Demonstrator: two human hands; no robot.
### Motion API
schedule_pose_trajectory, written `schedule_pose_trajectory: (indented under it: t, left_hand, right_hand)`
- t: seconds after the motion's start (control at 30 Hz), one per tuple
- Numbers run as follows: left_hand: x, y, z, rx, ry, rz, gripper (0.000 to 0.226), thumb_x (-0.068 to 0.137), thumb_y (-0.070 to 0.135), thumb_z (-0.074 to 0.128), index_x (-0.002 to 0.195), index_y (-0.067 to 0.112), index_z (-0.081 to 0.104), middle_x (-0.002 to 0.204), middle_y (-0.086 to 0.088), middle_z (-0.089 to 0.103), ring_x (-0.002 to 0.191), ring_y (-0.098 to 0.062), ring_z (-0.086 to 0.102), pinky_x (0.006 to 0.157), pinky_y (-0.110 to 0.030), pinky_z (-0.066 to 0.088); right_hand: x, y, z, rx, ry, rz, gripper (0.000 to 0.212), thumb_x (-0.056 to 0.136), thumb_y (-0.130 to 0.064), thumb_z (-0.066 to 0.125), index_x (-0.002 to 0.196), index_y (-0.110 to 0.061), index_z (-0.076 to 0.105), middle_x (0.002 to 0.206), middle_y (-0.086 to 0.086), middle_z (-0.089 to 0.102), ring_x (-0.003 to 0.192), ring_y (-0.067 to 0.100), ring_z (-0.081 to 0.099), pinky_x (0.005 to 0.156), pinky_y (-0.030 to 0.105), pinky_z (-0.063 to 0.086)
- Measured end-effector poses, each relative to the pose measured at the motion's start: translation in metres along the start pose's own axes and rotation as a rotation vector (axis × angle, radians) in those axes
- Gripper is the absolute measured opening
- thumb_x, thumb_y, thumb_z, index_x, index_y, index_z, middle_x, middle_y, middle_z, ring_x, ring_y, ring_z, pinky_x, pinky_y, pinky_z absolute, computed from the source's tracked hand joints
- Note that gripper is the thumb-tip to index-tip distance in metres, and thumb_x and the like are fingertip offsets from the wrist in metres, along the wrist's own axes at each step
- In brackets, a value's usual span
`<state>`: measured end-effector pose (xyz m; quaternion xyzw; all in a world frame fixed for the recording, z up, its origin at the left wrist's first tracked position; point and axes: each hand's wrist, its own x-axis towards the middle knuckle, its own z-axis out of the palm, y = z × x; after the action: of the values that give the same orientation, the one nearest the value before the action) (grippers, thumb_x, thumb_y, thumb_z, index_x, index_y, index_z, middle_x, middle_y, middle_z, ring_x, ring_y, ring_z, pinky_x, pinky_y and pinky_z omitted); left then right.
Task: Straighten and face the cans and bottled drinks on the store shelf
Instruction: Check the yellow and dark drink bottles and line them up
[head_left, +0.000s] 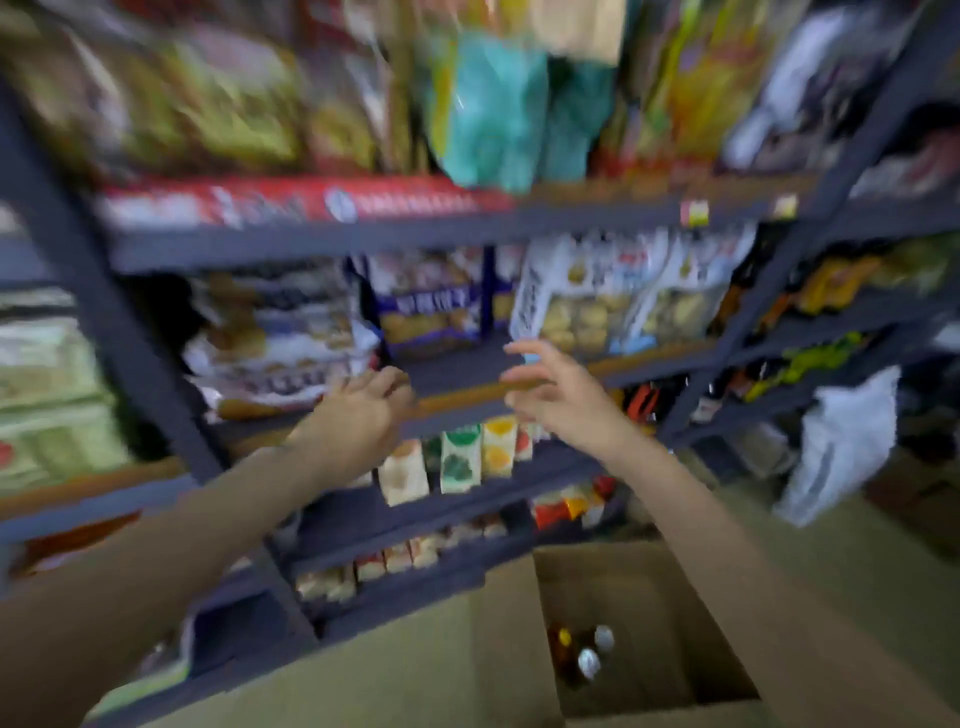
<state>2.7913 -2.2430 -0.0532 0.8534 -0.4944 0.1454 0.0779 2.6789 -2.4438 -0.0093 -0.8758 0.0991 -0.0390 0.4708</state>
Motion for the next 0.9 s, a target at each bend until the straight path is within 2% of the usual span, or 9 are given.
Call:
schedule_pose_trajectory:
  t: [0.07,0.17,0.2,0.27,0.4,0.47,0.67,0.77,0.9]
  left_hand:
    - [-0.017,-0.046,-0.075,-0.010,0.057,0.002,0.030,0.066,0.006,0.050,0.095,0.003,0.061,0.093,-0.019,0.061,0.074,-0.036,0.063,0.057,-0.039,0.053]
    - [-0.044,-0.103,-0.187,0.056,0.240,0.026,0.034,0.076,0.015,0.037,0.095,0.000,0.060,0.093,-0.017,0.061,0.076,-0.030,0.061,0.066,-0.029,0.040]
    - [-0.055,-0.121,-0.222,0.078,0.312,0.032,0.034,0.079,0.016,0.036,0.095,-0.002,0.059,0.093,-0.017,0.060,0.074,-0.032,0.062,0.067,-0.030,0.039]
    - [-0.082,-0.158,-0.283,0.132,0.467,0.022,0.034,0.083,0.018,0.036,0.098,-0.002,0.059,0.097,-0.017,0.059,0.078,-0.033,0.062,0.067,-0.034,0.043]
    - [-0.144,-0.244,-0.380,0.194,0.748,-0.036,0.031,0.081,0.012,0.036,0.101,0.001,0.057,0.101,-0.013,0.057,0.085,-0.020,0.051,0.070,-0.020,0.035]
    - [-0.166,-0.287,-0.416,0.278,0.828,-0.056,0.030,0.079,0.011,0.038,0.103,0.003,0.055,0.105,-0.014,0.056,0.093,-0.025,0.051,0.079,-0.027,0.037]
    - [-0.171,-0.373,-0.470,0.474,0.952,-0.276,0.049,0.074,0.025,0.036,0.119,0.010,0.052,0.128,-0.015,0.052,0.116,-0.028,0.037,0.090,-0.048,0.041]
    - [-0.155,-0.383,-0.477,0.537,0.922,-0.274,0.056,0.079,0.032,0.032,0.130,0.016,0.048,0.142,-0.011,0.043,0.131,-0.027,0.028,0.103,-0.050,0.030]
    - [-0.125,-0.388,-0.484,0.554,0.907,-0.238,0.056,0.084,0.037,0.032,0.139,0.023,0.041,0.151,-0.008,0.030,0.140,-0.026,0.015,0.110,-0.048,0.011]
  right_hand:
    - [0.003,-0.091,0.008,-0.017,-0.020,-0.148,0.041,0.091,-0.006,0.059,0.125,-0.024,0.045,0.117,0.005,0.057,0.097,0.027,0.063,0.078,0.024,0.050]
    - [0.011,-0.223,0.021,-0.007,0.024,-0.423,0.043,0.086,0.006,0.060,0.115,-0.021,0.044,0.115,0.016,0.059,0.086,0.012,0.065,0.076,0.020,0.048]
    - [0.013,-0.263,0.028,0.021,0.060,-0.518,0.042,0.085,0.009,0.059,0.114,-0.019,0.045,0.111,0.014,0.059,0.080,0.002,0.063,0.075,0.017,0.048]
    - [0.014,-0.339,0.048,0.067,0.111,-0.670,0.039,0.086,0.008,0.058,0.112,-0.019,0.047,0.105,0.007,0.060,0.072,0.002,0.061,0.074,0.019,0.051]
    - [0.034,-0.458,0.111,0.108,0.146,-0.920,0.039,0.089,-0.001,0.059,0.106,-0.034,0.049,0.106,0.000,0.060,0.087,0.016,0.063,0.081,0.035,0.053]
    - [0.050,-0.502,0.144,0.071,0.155,-0.985,0.041,0.090,-0.004,0.059,0.107,-0.039,0.047,0.109,-0.005,0.057,0.091,0.011,0.061,0.086,0.034,0.052]
    - [0.119,-0.579,0.183,-0.254,0.385,-0.874,0.048,0.093,-0.017,0.058,0.136,-0.025,0.037,0.138,0.000,0.041,0.123,0.015,0.044,0.096,0.032,0.045]
    - [0.158,-0.597,0.178,-0.338,0.438,-0.770,0.058,0.091,-0.020,0.061,0.141,-0.022,0.032,0.143,0.008,0.035,0.130,0.024,0.040,0.103,0.034,0.036]
    - [0.206,-0.606,0.167,-0.447,0.358,-0.639,0.080,0.087,-0.028,0.067,0.148,-0.024,0.016,0.151,0.016,0.025,0.138,0.031,0.028,0.108,0.037,0.029]
